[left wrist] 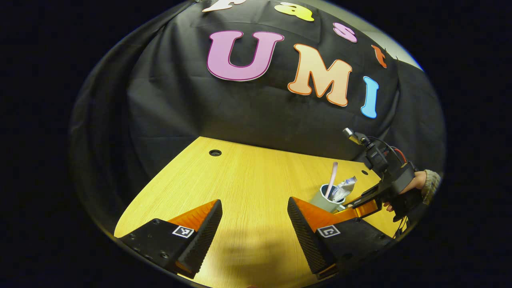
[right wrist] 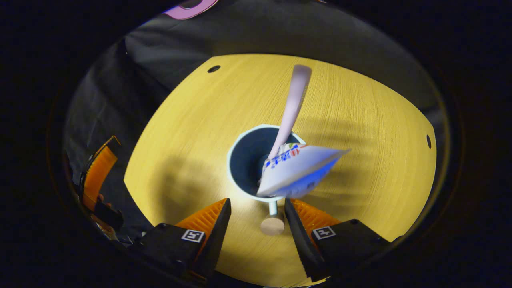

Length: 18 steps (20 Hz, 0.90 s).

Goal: Put the toothbrush and toothpaste on the desktop into the cup, then pick up the cup and place it on the coaster on the desktop.

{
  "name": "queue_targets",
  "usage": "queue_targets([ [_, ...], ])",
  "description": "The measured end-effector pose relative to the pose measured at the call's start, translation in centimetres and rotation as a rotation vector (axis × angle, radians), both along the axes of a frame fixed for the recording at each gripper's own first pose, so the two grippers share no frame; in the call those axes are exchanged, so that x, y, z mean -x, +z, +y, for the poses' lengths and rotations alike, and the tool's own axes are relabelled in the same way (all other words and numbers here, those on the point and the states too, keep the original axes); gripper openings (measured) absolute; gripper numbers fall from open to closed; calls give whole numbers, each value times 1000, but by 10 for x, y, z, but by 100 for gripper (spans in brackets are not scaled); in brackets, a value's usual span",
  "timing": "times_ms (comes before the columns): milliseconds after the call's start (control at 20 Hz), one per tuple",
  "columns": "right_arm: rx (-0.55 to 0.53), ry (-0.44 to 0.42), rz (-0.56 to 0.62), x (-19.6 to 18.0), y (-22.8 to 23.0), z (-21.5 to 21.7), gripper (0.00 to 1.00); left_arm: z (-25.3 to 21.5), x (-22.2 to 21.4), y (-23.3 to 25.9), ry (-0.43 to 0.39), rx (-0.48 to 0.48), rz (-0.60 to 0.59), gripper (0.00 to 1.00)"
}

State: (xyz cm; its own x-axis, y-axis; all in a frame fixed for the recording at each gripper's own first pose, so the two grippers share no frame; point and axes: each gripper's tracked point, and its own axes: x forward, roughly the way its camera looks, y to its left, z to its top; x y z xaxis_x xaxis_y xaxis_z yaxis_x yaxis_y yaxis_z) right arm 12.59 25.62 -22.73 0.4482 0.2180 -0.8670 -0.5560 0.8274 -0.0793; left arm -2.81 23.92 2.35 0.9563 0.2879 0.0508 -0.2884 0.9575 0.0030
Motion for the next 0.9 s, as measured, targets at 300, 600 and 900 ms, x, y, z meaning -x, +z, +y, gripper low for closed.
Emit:
queue_targets([
  [300, -178, -60, -200, 22, 60, -32, 99, -41, -12, 7, -45, -25, 6, 95],
  [600, -326, -130, -470, 46, 140, -82, 94, -93, -28, 1, -130, -51, 40, 95],
  [900, -393, -216, -552, 63, 166, -131, 94, -121, -33, -9, -167, -75, 94, 95],
])
